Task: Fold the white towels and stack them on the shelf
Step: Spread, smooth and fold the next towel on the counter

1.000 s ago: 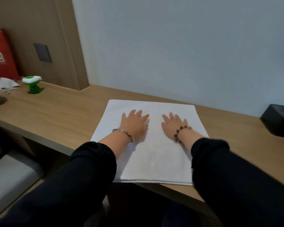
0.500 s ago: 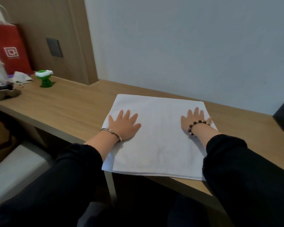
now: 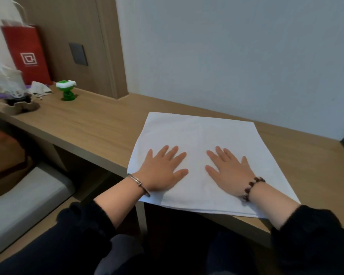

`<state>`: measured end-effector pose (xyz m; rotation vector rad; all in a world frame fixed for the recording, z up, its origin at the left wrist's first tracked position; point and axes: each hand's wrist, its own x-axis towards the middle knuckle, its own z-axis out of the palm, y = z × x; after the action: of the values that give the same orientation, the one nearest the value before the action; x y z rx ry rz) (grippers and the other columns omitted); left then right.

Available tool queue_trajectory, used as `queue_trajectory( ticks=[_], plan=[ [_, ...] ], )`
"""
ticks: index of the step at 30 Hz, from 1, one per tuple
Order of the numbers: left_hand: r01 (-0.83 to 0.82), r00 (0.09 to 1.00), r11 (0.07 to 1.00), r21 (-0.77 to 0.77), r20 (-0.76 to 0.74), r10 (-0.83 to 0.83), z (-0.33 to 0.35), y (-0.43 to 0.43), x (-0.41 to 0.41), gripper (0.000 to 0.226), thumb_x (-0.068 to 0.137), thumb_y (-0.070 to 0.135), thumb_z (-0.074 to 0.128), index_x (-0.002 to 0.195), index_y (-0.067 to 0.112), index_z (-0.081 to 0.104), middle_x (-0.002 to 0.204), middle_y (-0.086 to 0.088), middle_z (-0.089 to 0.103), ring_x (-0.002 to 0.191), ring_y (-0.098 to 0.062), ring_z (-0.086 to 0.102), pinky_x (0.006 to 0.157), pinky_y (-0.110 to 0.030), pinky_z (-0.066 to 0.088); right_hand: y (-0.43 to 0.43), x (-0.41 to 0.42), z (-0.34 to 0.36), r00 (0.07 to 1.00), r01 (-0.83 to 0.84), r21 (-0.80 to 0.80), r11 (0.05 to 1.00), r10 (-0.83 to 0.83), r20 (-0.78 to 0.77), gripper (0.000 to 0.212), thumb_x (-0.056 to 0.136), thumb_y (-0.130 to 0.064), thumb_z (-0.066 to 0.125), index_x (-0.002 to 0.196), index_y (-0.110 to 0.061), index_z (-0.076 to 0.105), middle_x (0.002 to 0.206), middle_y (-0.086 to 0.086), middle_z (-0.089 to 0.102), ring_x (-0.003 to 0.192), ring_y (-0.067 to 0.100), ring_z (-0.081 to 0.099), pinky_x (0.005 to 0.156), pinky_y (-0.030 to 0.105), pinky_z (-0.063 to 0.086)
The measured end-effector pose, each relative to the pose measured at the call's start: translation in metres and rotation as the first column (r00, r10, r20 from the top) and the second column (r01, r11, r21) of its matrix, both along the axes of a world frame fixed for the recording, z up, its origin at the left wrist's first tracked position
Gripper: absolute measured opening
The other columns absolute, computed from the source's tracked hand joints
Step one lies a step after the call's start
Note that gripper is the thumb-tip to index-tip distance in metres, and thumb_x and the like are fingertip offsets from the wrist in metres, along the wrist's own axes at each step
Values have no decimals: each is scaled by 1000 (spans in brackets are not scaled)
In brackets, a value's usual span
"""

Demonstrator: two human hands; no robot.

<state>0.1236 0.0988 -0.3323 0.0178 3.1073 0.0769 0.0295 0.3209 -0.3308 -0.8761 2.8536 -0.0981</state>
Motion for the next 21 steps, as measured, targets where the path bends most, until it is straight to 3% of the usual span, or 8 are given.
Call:
queue_trajectory(
  ticks=[5, 8, 9, 13, 15, 18, 21],
  plan=[
    [-54, 993, 997, 62, 105, 47, 17, -22, 3, 65, 94, 60, 25, 151, 34, 6, 159, 7, -6, 146, -17, -7, 116, -48, 3, 33, -34, 18, 970, 228, 100, 968, -235, 65, 65, 95, -61, 14, 151, -33, 0, 160, -2, -11, 147, 22, -5, 114, 56, 7],
    [-28, 982, 998, 58, 190, 17, 40, -22, -25, 60, 96, 53, 34, 149, 31, 18, 160, 2, 2, 146, -23, -1, 115, -52, 14, 7, -55, 37, 992, 113, 175, 978, -120, 31, 59, 99, -51, 23, 150, -23, 17, 160, 9, -1, 145, 33, 5, 114, 52, 17],
    [-24, 981, 999, 30, 194, 17, 49, -22, -40, 59, 96, 52, 34, 150, 31, 17, 160, 2, 1, 146, -25, -1, 115, -53, 14, -5, -64, 45, 993, 118, 136, 984, -119, -2, 59, 99, -51, 24, 151, -23, 16, 160, 8, -3, 145, 32, 5, 114, 53, 17],
    [-94, 988, 996, -9, 123, 94, 68, -19, -107, 57, 99, 44, 30, 151, 30, 12, 160, 1, 1, 146, -27, -2, 114, -56, 9, -50, -99, 74, 959, 225, -92, 970, -238, -155, 62, 98, -46, 29, 151, -21, 11, 160, 4, -1, 146, 26, 7, 112, 58, 15],
    [-156, 986, 987, 41, 62, 154, 58, -17, -132, 55, 100, 41, 28, 151, 30, 12, 160, 2, 2, 146, -26, -2, 113, -56, 7, -67, -108, 66, 959, 239, -154, 959, -258, -119, 61, 98, -42, 29, 152, -21, 10, 161, 3, -1, 147, 24, 4, 115, 56, 10],
    [-245, 970, 969, 35, 5, 245, 22, -16, -144, 55, 98, 46, 18, 151, 33, 6, 160, 4, -2, 146, -23, -3, 114, -56, 3, -69, -108, 23, 965, 261, -54, 964, -262, -13, 61, 98, -49, 17, 153, -27, 2, 161, 0, -9, 147, 22, -5, 116, 53, 0],
    [-291, 957, 956, 19, 3, 291, 0, -23, -153, 56, 96, 50, 15, 149, 35, 10, 160, 4, 2, 146, -24, 0, 111, -58, 4, -66, -119, 6, 961, 278, 18, 960, -278, 1, 63, 95, -54, 13, 152, -30, 0, 160, -1, -11, 147, 21, -7, 115, 55, 0]
  ],
)
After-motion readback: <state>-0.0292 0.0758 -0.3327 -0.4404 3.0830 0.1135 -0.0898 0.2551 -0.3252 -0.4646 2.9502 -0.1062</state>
